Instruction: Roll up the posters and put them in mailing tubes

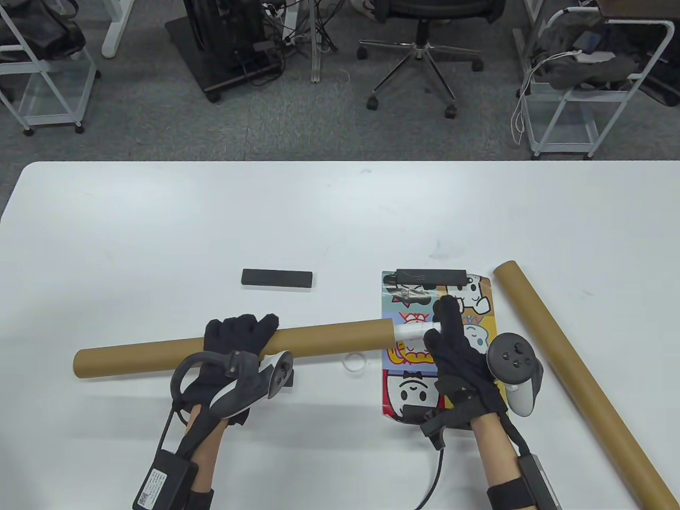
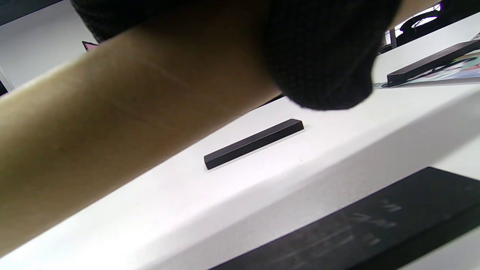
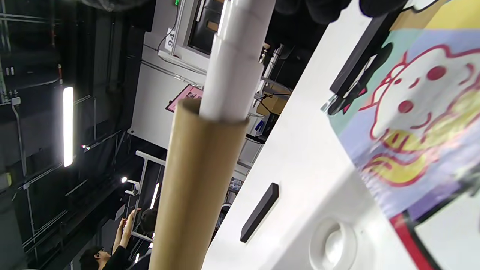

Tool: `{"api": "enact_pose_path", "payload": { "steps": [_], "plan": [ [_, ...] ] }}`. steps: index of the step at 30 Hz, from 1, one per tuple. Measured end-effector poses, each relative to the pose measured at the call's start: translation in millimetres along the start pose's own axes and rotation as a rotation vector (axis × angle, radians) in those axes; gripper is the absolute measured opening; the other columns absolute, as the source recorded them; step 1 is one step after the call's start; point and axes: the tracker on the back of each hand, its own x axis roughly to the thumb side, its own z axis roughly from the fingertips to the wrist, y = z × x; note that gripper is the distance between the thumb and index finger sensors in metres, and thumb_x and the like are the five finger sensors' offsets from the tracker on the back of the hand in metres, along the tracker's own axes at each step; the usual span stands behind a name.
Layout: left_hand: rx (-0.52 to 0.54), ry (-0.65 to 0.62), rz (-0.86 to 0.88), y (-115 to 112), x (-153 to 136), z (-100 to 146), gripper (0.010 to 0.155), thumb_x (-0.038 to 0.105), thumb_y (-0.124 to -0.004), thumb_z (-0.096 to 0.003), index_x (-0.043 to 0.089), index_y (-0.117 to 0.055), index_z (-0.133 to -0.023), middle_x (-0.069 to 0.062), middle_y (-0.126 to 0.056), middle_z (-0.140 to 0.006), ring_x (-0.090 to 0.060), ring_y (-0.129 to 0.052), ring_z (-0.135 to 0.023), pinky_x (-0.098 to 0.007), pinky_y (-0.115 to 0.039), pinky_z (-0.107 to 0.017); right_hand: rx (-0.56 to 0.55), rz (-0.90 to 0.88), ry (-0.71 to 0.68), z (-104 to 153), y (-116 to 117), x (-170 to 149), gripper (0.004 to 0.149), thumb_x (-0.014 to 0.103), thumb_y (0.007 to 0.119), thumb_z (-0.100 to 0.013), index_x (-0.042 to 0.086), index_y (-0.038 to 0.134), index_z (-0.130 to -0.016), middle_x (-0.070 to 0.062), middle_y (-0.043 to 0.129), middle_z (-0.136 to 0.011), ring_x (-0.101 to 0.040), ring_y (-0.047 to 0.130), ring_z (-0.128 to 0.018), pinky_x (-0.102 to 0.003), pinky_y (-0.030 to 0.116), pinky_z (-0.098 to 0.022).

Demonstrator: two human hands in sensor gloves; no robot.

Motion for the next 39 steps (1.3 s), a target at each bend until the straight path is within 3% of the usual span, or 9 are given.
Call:
{"api": "enact_pose_path", "payload": {
  "steps": [5, 8, 14, 22, 28, 32, 39],
  "plan": [
    [0.011, -0.020, 0.004, 3, 5, 1, 0.086, 0.044, -0.087, -0.0387, 0.038, -0.042, -0.112, 0.003, -0.070, -0.113, -0.025, -0.083, -0.102, -0.054, -0.067, -0.082, 0.031, 0.017, -0.031, -1, 19, 8, 0.096, 0.051, 0.049, -0.051, -0.013, 0.005, -0.108, -0.046, 0.014, -0.114, -0.071, 0.028, -0.100, -0.080, 0.037, -0.067],
    [0.016, -0.027, 0.009, 5, 6, 2, 0.086, 0.045, -0.086, -0.0387, 0.039, -0.042, -0.113, 0.003, -0.071, -0.113, -0.025, -0.084, -0.101, -0.054, -0.067, -0.082, -0.009, 0.044, -0.070, 1, 28, 15, 0.096, 0.050, 0.050, -0.050, -0.013, 0.005, -0.107, -0.046, 0.015, -0.114, -0.070, 0.029, -0.100, -0.079, 0.037, -0.067],
    [0.033, -0.053, 0.010, 7, 10, 3, 0.086, 0.046, -0.086, -0.0385, 0.039, -0.042, -0.112, 0.003, -0.071, -0.112, -0.025, -0.084, -0.101, -0.054, -0.068, -0.081, 0.057, 0.024, -0.086, 0, 45, 21, 0.098, 0.050, 0.050, -0.050, -0.015, 0.001, -0.105, -0.047, 0.013, -0.113, -0.070, 0.027, -0.100, -0.078, 0.037, -0.067],
    [0.014, -0.030, -0.001, 6, 5, 2, 0.086, 0.046, -0.086, -0.0384, 0.040, -0.042, -0.112, 0.004, -0.071, -0.112, -0.024, -0.084, -0.100, -0.053, -0.068, -0.081, 0.047, 0.078, -0.057, 0, 41, 19, 0.098, 0.049, 0.054, -0.050, -0.015, 0.005, -0.107, -0.046, 0.017, -0.114, -0.071, 0.031, -0.100, -0.079, 0.039, -0.067],
    [-0.021, 0.051, -0.016, -1, -11, 0, 0.087, 0.046, -0.086, -0.0391, 0.037, -0.042, -0.113, 0.002, -0.072, -0.112, -0.026, -0.085, -0.100, -0.055, -0.068, -0.081, 0.051, 0.309, 0.039, -1, 44, 24, 0.097, 0.044, 0.064, -0.049, -0.015, 0.015, -0.108, -0.044, 0.028, -0.114, -0.071, 0.042, -0.099, -0.080, 0.041, -0.066],
    [-0.054, 0.094, -0.013, -6, -21, -1, 0.087, 0.046, -0.086, -0.0395, 0.036, -0.043, -0.114, 0.001, -0.072, -0.112, -0.026, -0.085, -0.099, -0.055, -0.068, -0.081, 0.193, 0.677, 0.090, -11, 64, 28, 0.097, 0.044, 0.068, -0.048, -0.012, 0.019, -0.110, -0.042, 0.030, -0.115, -0.069, 0.043, -0.100, -0.079, 0.042, -0.067],
    [-0.077, 0.140, 0.006, -9, -33, -2, 0.086, 0.046, -0.086, -0.0398, 0.036, -0.044, -0.114, 0.001, -0.072, -0.112, -0.027, -0.085, -0.099, -0.055, -0.068, -0.081, 0.385, 1.073, 0.105, -32, 110, 33, 0.097, 0.045, 0.073, -0.043, -0.004, 0.026, -0.112, -0.034, 0.038, -0.117, -0.063, 0.051, -0.102, -0.076, 0.046, -0.069]
  ]
}}
